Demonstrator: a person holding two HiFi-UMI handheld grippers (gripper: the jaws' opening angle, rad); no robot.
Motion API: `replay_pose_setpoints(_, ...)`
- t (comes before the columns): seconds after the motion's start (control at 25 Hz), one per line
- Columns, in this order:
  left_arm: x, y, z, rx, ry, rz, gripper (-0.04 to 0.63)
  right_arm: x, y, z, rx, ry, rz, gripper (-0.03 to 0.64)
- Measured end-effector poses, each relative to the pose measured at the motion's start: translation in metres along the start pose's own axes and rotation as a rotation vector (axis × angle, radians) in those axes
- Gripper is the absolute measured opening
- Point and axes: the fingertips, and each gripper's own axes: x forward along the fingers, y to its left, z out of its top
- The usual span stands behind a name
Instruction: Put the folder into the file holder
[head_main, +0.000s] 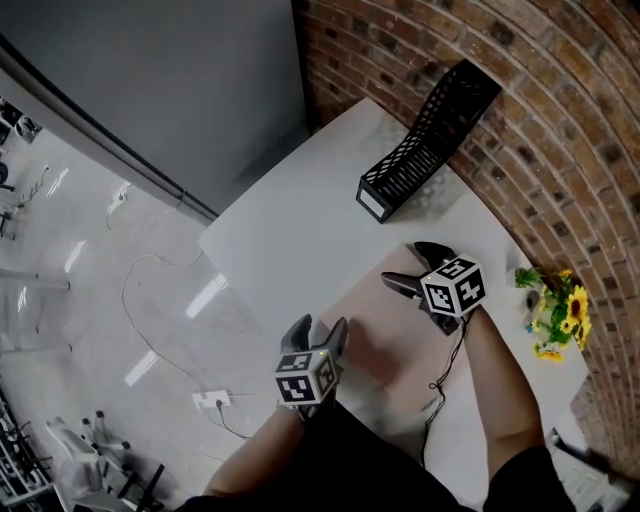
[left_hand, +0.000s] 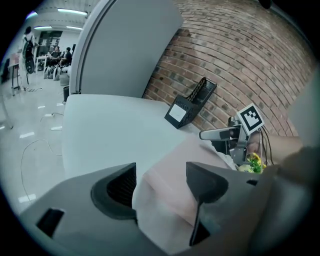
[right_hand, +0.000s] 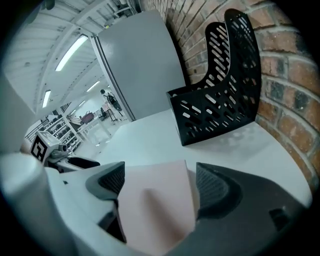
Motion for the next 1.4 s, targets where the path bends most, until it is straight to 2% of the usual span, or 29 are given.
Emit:
replay_pose_setpoints(0.44, 0.013, 0.003, -0.007, -0.051, 0.035, -0.023, 0.299, 0.029, -0.003, -0.019, -0.020, 0.139, 0.055, 0.460)
replay_pose_setpoints(0.68, 0.017, 0.006, -0.011, -0.097, 0.031, -0.038, 0.298, 0.033, -0.004, -0.023, -0.004, 0.173, 0.064, 0.463)
replay_pose_setpoints(1.16, 0.018, -0.001, -0.007, -0.108, 0.034, -0.036, 0.293, 0.029, 0.000, -0.018, -0.024, 0.151, 0.057, 0.456)
replay_pose_setpoints(1.4, 0.005, -0.007, 0.011, -0.069, -0.018, -0.028, 0.293, 0.013, 0.008, 0.004, -0.062, 0.085, 0.038, 0.454)
